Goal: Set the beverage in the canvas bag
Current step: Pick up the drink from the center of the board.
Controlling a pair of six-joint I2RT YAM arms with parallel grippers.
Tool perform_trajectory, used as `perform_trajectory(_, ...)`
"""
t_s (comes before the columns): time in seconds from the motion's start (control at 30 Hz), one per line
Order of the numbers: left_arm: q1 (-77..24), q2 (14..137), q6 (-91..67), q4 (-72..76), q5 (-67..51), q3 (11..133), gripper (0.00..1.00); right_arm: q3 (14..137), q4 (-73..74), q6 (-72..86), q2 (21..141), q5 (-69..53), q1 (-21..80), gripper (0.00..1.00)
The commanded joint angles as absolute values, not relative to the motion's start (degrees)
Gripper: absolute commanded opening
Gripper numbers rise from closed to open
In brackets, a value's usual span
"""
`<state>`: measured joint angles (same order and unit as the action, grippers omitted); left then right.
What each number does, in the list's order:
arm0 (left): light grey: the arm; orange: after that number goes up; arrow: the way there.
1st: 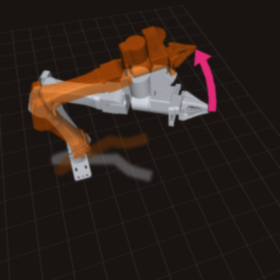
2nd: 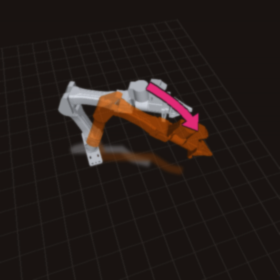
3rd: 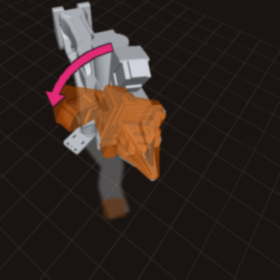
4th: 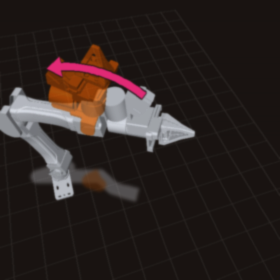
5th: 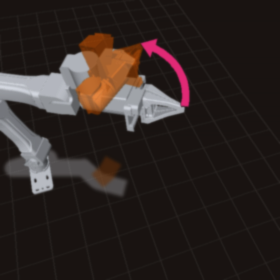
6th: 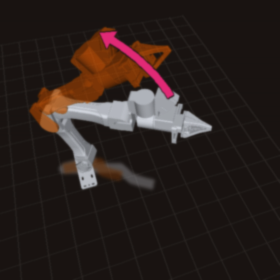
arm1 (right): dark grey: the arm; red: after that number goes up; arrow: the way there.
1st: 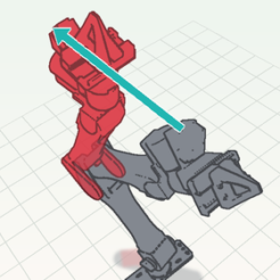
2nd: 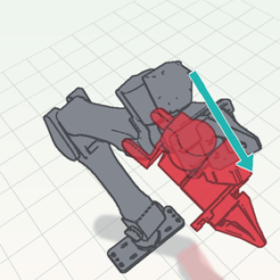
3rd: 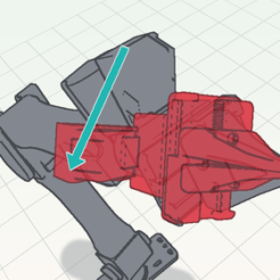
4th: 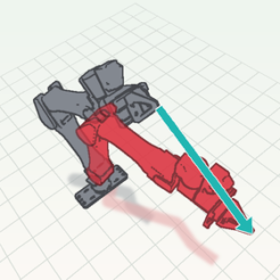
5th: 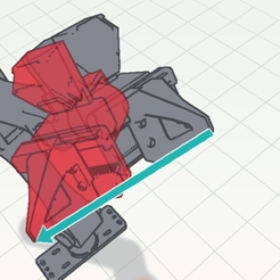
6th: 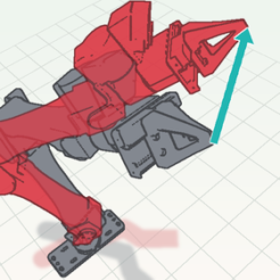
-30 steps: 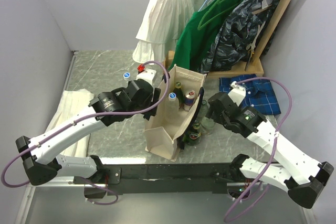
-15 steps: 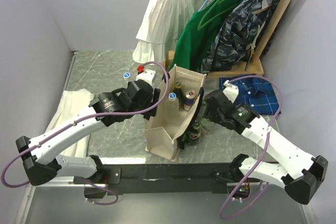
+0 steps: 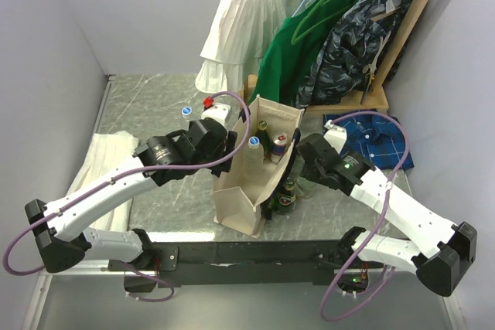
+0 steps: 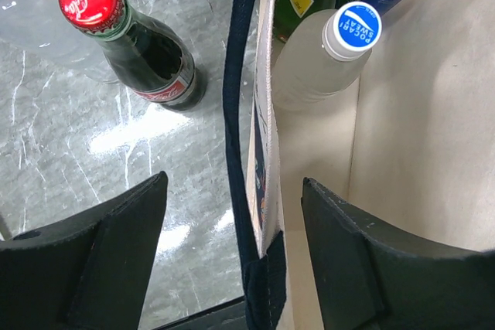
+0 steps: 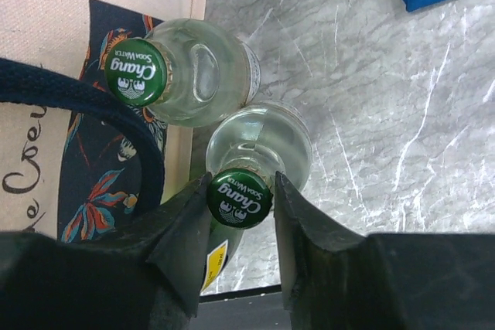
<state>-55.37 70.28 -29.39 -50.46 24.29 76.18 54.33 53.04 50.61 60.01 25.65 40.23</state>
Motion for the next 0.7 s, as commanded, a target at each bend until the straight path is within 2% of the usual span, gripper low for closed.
perform_trajectory(0.0, -55.5, 70.6, -29.0, -48.7, 25.0, 76.4, 0.75, 55.6, 52.0, 50.3, 61.1, 27.0, 40.0, 0.34)
perform_trajectory(0.03, -55.5, 70.8, -28.9, -48.7, 25.0, 76.4, 0.75, 55.7, 52.1, 50.3, 61.1, 26.9, 40.0, 0.3)
perform_trajectory(0.07, -55.5, 70.8, -28.8, -48.6, 25.1, 76.4, 0.75, 55.8, 52.4, 50.3, 61.3, 27.0, 40.0, 0.2)
perform_trajectory(0.17, -55.5, 71.1, -28.7, -48.5, 25.2, 76.4, 0.75, 56.5, 53.1, 50.4, 61.3, 27.5, 40.0, 0.0)
perform_trajectory(0.67, -55.5, 70.8, -27.9, -48.7, 23.6, 76.4, 0.73, 64.0, 58.6, 50.1, 58.4, 31.5, 40.0, 0.0)
